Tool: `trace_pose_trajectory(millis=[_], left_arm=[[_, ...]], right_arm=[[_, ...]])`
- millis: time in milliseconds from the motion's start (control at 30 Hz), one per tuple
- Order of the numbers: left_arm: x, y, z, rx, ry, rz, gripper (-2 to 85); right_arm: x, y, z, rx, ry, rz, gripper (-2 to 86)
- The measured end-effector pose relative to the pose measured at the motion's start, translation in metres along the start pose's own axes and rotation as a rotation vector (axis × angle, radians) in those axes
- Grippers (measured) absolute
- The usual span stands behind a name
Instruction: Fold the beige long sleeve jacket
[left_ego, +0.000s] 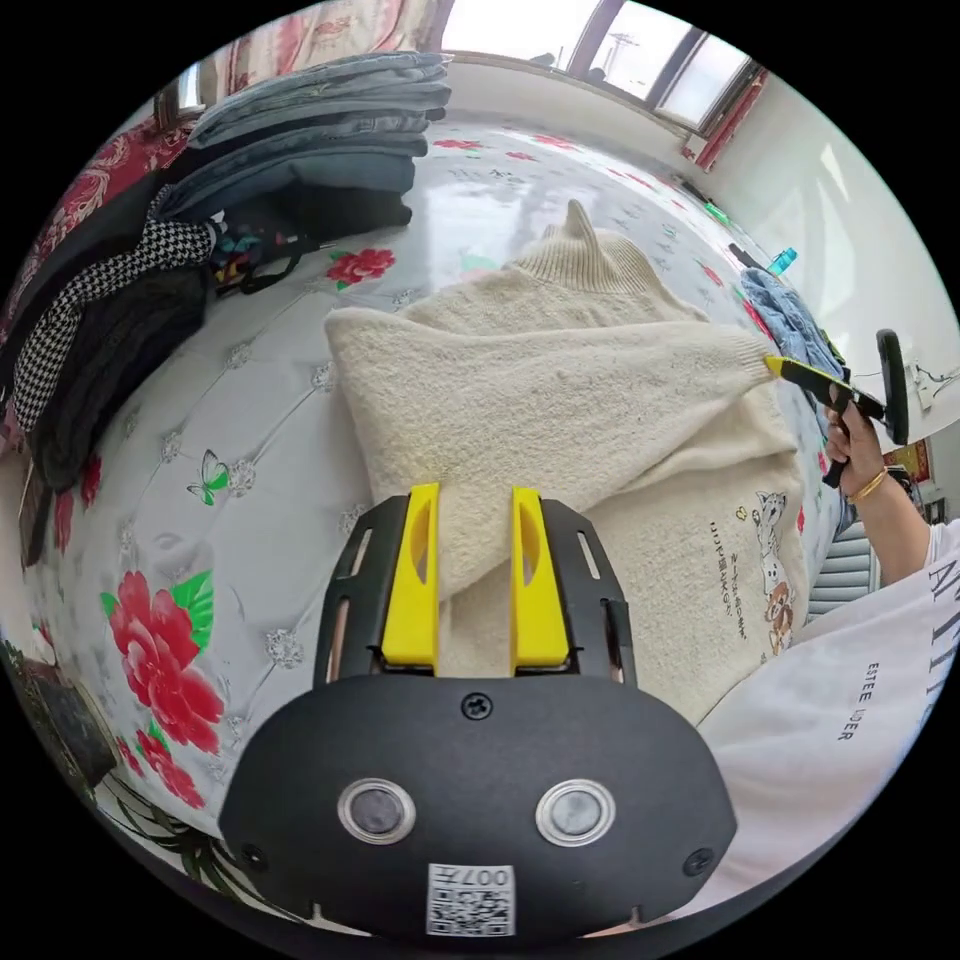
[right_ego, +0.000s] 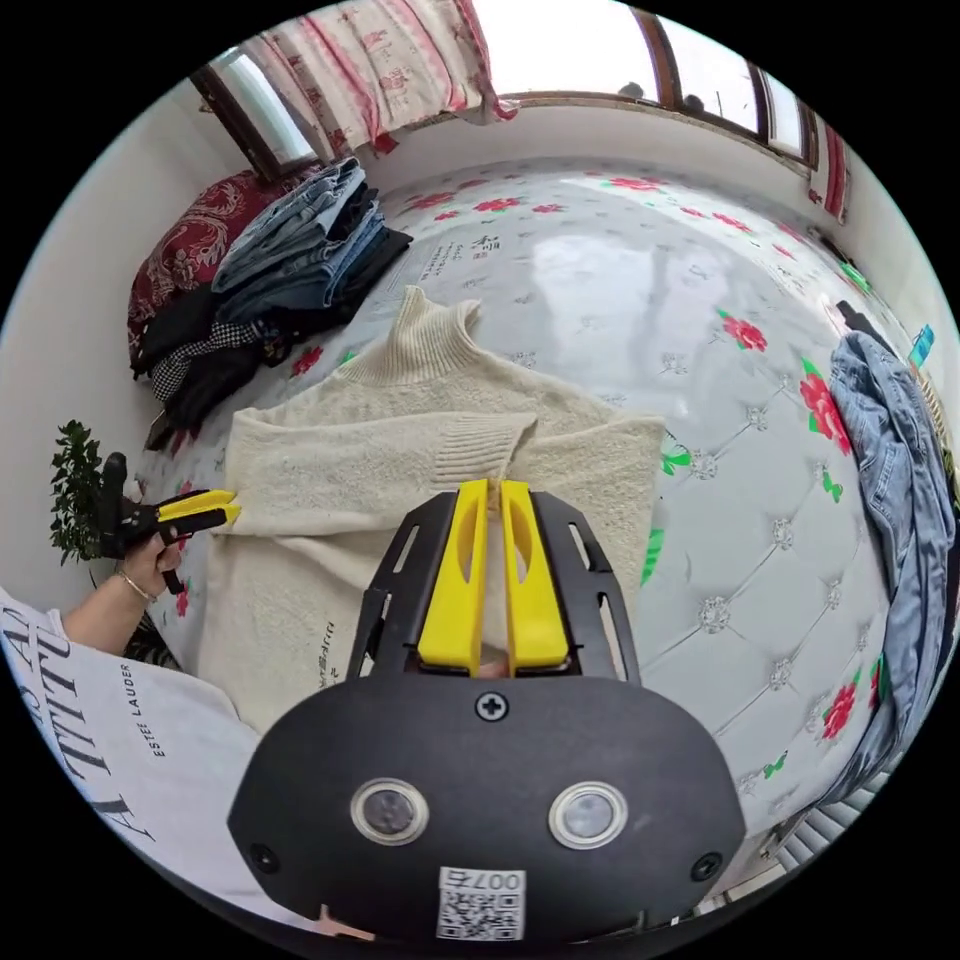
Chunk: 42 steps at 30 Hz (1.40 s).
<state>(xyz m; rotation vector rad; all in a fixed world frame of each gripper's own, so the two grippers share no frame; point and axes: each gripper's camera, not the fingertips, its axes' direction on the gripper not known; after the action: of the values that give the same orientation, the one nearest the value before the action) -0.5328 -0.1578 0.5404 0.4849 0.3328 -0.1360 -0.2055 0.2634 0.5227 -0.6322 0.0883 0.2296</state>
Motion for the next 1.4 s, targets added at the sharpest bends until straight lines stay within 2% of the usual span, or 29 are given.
trace_pose_trajectory(millis=[100,167,267,400,500,633,700,767,800,833,1000,1067,1100,1133,1167,1233,1300,1400], left_arm=[[-0.018,-0.015,-0.024,0.103,0.063,-0.015,9.8],[-0.027,-0.036,-0.039,0.172,0.107,0.019,9.9],[-0.042,-0.096,-0.038,0.191,0.188,0.124,11.5],[-0.065,-0.207,0.007,0.078,0.318,0.215,14.0],[-0.092,-0.279,0.048,0.006,0.442,0.153,15.8],[-0.13,-0.336,0.099,-0.105,0.521,0.033,15.4],[-0.15,-0.344,0.111,-0.128,0.527,-0.024,12.6],[-0.175,-0.349,0.119,-0.159,0.582,-0.1,5.7],[-0.19,-0.35,0.125,-0.193,0.67,-0.133,0.5],[-0.202,-0.347,0.123,-0.174,0.764,-0.136,-0.1],[-0.243,-0.319,0.058,0.082,0.935,-0.07,-0.5],[-0.25,-0.303,0.026,0.16,0.908,0.021,-0.1],[-0.252,-0.292,0.009,0.194,0.818,0.075,0.5],[-0.255,-0.284,0.0,0.228,0.751,0.098,5.6],[-0.259,-0.282,-0.002,0.234,0.751,0.096,8.2],[-0.273,-0.292,0.013,0.152,0.886,0.056,19.7],[-0.272,-0.303,0.027,0.084,0.954,0.065,25.0],[-0.256,-0.318,0.048,-0.05,0.998,0.107,25.0]], right_arm=[[0.032,0.021,0.015,-0.117,0.056,0.127,1.2],[0.047,0.022,0.005,-0.052,0.1,0.156,2.2],[0.063,-0.01,-0.008,0.055,-0.022,0.098,4.0],[0.069,-0.092,0.017,0.061,-0.228,-0.029,5.9],[0.072,-0.148,0.052,0.016,-0.335,-0.035,6.9],[0.09,-0.191,0.103,-0.101,-0.444,0.075,6.5],[0.1,-0.2,0.13,-0.18,-0.49,0.108,4.5],[0.106,-0.199,0.131,-0.163,-0.481,0.101,2.9],[0.109,-0.198,0.123,-0.116,-0.497,0.078,2.3],[0.111,-0.196,0.118,-0.096,-0.516,0.066,2.0],[0.121,-0.167,0.063,0.004,-0.682,-0.128,0.6],[0.121,-0.15,0.043,0.019,-0.698,-0.197,0.4],[0.121,-0.139,0.033,0.023,-0.705,-0.226,0.3],[0.12,-0.134,0.028,0.023,-0.71,-0.241,0.3],[0.118,-0.126,0.021,0.02,-0.717,-0.266,0.2],[0.114,-0.116,0.014,0.02,-0.713,-0.294,0.2],[0.106,-0.108,0.008,0.01,-0.703,-0.334,0.1],[0.098,-0.108,0.002,-0.01,-0.707,-0.376,0.1]])
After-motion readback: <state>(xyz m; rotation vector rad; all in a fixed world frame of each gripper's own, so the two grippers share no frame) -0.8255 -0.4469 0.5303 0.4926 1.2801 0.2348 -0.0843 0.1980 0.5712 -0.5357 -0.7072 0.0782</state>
